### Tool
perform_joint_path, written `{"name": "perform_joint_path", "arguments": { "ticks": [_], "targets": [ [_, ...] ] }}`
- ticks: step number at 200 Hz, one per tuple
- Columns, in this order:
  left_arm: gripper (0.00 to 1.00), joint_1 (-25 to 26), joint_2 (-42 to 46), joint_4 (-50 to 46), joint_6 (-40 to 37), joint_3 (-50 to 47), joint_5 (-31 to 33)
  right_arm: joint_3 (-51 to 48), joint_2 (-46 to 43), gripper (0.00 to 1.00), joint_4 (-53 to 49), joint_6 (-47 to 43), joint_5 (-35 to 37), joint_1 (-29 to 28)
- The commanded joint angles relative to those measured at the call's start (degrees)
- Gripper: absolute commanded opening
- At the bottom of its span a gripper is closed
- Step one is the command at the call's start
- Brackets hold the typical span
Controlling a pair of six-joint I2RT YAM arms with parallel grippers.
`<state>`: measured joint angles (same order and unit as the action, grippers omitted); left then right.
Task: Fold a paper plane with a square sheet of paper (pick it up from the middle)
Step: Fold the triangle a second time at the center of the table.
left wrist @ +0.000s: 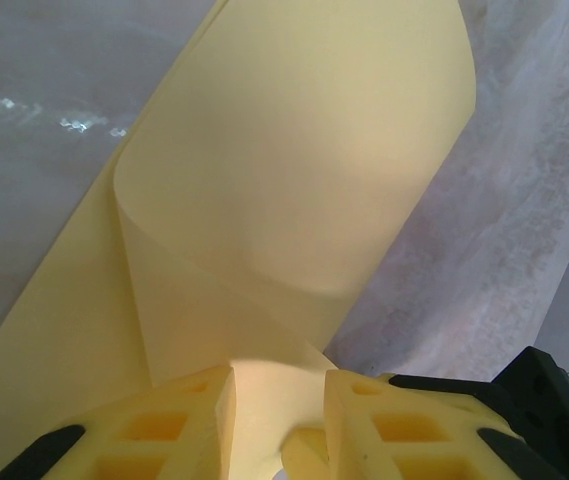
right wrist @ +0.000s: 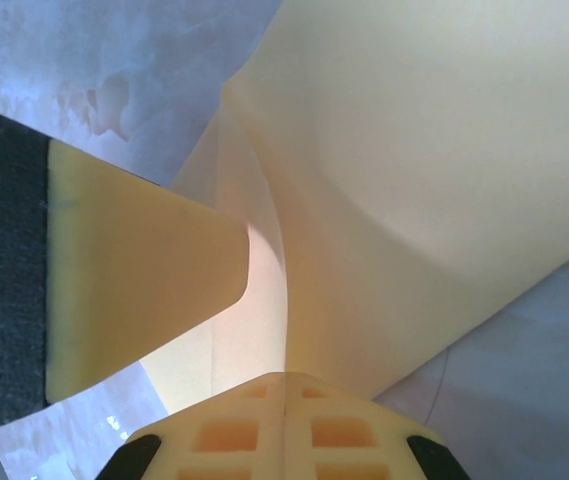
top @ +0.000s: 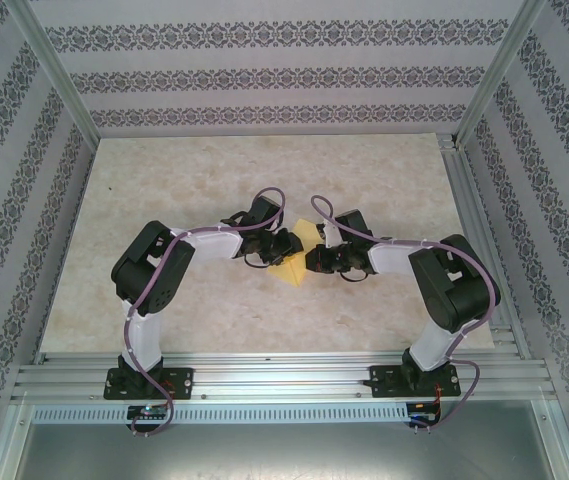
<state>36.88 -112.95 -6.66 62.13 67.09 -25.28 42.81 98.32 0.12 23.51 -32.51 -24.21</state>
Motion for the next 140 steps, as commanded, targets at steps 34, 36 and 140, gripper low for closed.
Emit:
{"name": "perform_joint_path", "arguments": {
  "ticks": [34, 36, 140],
  "targets": [
    [0.36, 0.82, 1.85, 5.45, -1.17, -0.58, -3.43, 2.41, 1.43, 0.05, -0.71, -3.44, 1.75, 0.65],
    [0.36, 0.82, 1.81, 5.56, -1.14, -0.61, -3.52, 2.49, 1.43, 0.05, -0.77, -3.55, 1.79, 0.65],
    [0.27, 1.17, 1.07, 7.87, 0.93, -2.64, -5.29, 3.41, 2.80, 0.06, -2.23, -4.44, 3.11, 0.65]
  ]
}}
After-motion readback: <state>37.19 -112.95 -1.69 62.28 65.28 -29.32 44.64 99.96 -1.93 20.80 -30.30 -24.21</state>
